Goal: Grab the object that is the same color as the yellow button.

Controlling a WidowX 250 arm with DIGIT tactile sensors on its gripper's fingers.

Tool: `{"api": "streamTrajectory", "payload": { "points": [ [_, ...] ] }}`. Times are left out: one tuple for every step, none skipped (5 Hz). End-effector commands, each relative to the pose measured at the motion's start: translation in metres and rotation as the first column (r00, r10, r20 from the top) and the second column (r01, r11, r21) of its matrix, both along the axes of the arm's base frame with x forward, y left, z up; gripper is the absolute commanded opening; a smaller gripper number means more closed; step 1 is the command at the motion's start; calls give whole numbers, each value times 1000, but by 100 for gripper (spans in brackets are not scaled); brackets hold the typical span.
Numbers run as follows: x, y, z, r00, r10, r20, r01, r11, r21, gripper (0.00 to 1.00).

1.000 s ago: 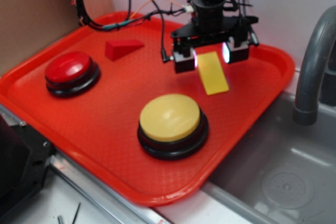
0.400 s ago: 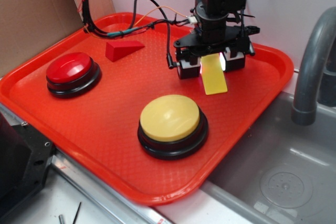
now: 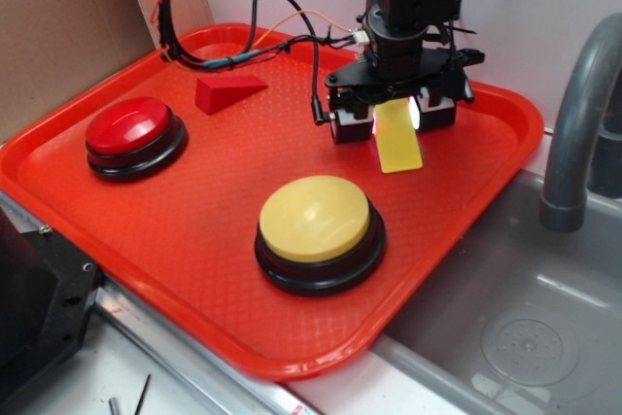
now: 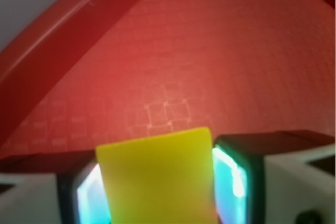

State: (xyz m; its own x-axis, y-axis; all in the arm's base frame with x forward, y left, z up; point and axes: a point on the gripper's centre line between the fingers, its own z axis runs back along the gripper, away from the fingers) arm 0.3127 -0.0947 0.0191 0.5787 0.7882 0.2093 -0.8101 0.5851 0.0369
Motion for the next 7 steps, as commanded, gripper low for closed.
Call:
{"api": "streamTrajectory", "payload": {
  "points": [
    [-13, 35, 90, 974, -224, 34, 226, 953, -200, 0],
    [-18, 51, 110, 936, -343, -79, 312, 913, -262, 0],
    [-31, 64, 132, 891, -454, -34, 437, 874, -211, 0],
    [-49, 74, 150, 831, -551, 80, 554, 805, -213, 0],
    [-65, 81, 160, 808, -569, 151, 589, 784, -197, 0],
    [-77, 86, 162, 804, -579, 139, 595, 774, -217, 0],
    [-75, 84, 160, 821, -558, 123, 571, 799, -188, 0]
  ]
}}
